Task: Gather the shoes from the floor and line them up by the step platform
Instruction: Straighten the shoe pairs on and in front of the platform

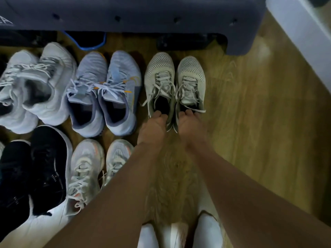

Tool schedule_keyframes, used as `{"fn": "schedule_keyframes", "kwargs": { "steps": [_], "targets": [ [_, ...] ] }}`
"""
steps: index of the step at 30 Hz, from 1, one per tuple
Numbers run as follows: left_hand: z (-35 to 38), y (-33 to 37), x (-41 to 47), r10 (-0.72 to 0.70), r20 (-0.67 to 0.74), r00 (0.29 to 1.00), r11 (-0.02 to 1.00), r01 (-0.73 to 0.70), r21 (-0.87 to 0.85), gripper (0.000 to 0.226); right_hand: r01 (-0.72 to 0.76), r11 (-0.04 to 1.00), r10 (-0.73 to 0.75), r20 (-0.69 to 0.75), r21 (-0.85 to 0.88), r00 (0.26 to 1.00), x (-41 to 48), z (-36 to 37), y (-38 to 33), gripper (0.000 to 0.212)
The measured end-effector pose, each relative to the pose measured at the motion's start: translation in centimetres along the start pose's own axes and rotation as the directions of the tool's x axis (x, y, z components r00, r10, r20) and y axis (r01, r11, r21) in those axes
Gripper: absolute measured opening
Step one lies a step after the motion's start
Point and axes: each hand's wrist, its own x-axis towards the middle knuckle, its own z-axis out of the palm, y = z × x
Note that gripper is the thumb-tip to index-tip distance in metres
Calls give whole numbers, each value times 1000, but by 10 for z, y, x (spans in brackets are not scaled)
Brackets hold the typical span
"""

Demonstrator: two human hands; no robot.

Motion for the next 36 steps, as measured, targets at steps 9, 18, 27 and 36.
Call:
{"fn": "schedule_keyframes", "kwargs": {
  "steps": [9, 18, 27, 36],
  "targets": [
    [0, 4, -9, -65, 78, 995, 996, 59, 70, 25, -22, 998, 27, 93, -50, 995, -3, -12, -2, 30],
    [-87, -25, -63, -156, -219, 963, 987, 159, -8, 50, 133, 988, -138, 58, 73, 989, -49, -48, -89, 36],
    [-97, -157, -64, -190, 66, 979, 950, 167, 265, 49, 224, 975, -224, 73, 16, 972, -37, 19, -178, 42],
    [-77, -189, -63, -63, -183, 981, 960, 110, 258, 33, 96, 981, -116, -113, -169, 987, -2, 56, -206, 29]
  ]
}}
